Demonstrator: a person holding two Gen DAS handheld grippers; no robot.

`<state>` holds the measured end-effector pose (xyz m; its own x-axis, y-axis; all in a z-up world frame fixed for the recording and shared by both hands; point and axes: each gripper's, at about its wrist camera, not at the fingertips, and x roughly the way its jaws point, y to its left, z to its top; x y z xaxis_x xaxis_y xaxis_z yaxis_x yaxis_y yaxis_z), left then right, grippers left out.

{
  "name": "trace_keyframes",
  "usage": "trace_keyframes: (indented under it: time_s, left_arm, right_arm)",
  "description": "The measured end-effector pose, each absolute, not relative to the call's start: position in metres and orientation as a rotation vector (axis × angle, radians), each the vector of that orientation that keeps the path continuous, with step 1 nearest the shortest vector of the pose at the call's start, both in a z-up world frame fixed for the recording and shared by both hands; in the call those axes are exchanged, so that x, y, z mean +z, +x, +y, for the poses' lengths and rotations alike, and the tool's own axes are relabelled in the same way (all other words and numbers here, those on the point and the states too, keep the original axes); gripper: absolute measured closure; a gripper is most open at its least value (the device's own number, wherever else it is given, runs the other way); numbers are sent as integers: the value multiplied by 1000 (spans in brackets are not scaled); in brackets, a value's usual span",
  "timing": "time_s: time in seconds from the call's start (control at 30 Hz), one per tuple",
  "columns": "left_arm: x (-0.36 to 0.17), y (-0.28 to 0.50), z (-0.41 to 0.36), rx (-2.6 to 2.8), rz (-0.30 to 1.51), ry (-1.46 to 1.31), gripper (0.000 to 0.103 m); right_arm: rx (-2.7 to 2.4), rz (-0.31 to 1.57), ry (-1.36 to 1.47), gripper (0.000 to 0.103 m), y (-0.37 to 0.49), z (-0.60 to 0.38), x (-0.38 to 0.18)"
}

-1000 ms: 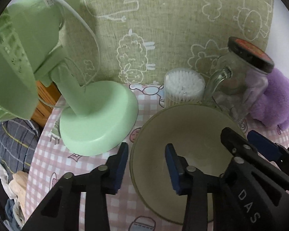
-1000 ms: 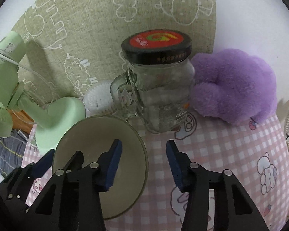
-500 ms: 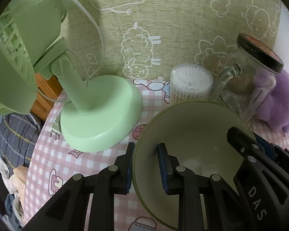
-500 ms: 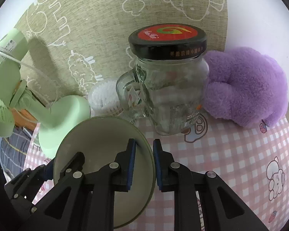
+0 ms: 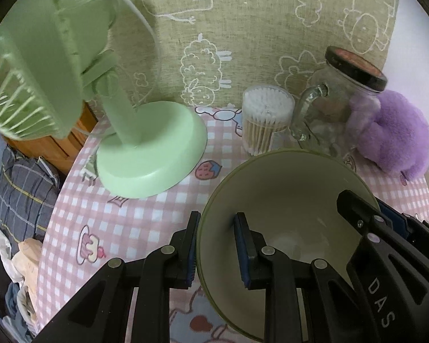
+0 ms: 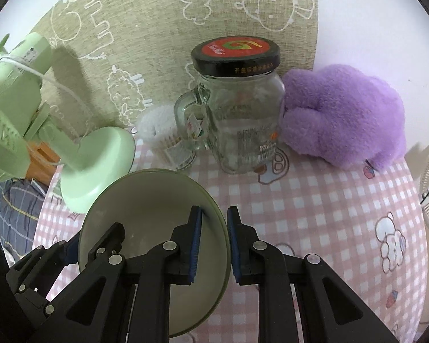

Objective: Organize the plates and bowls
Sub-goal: 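Lift the bowl with both tools and carry it toward the plates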

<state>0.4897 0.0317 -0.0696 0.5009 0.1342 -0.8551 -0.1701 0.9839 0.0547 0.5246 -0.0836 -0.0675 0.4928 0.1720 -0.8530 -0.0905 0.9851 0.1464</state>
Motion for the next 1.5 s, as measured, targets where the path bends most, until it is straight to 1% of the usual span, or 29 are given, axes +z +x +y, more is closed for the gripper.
trace_keyframes:
  time_s: [0.23, 0.6, 0.93, 1.23, 1.5]
  left_arm:
    - [-43, 461, 34, 167, 1000, -45, 81]
    - [6, 412, 54, 114, 931, -42, 81]
    - [44, 354, 73, 36, 879, -16, 81]
    - [60, 304, 86, -18, 869, 6, 81]
    - [67, 269, 74, -31, 861, 20, 81]
  right_arm:
    - [149, 1029, 78, 81, 497, -78, -41]
    - [108, 978, 79, 81, 446, -64, 16]
    - [44, 915, 66, 81, 378, -39, 67]
    - [2, 886, 67, 81, 318, -24, 90]
    - [-12, 876, 67, 81, 278, -30, 99]
